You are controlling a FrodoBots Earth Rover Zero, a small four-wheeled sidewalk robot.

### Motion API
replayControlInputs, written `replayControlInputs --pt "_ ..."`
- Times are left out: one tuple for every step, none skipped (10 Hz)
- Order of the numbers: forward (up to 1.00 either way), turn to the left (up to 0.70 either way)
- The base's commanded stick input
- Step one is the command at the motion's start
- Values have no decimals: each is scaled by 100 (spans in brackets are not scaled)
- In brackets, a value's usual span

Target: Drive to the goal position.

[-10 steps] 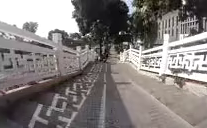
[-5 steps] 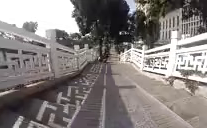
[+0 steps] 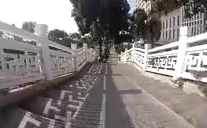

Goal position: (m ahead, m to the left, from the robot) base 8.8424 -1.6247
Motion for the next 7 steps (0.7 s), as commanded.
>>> replayControlInputs --pt "70 0" --pt "70 0" --pt "70 0" --pt "70 0" --pt "70 0" --pt "70 0" --pt "70 0"
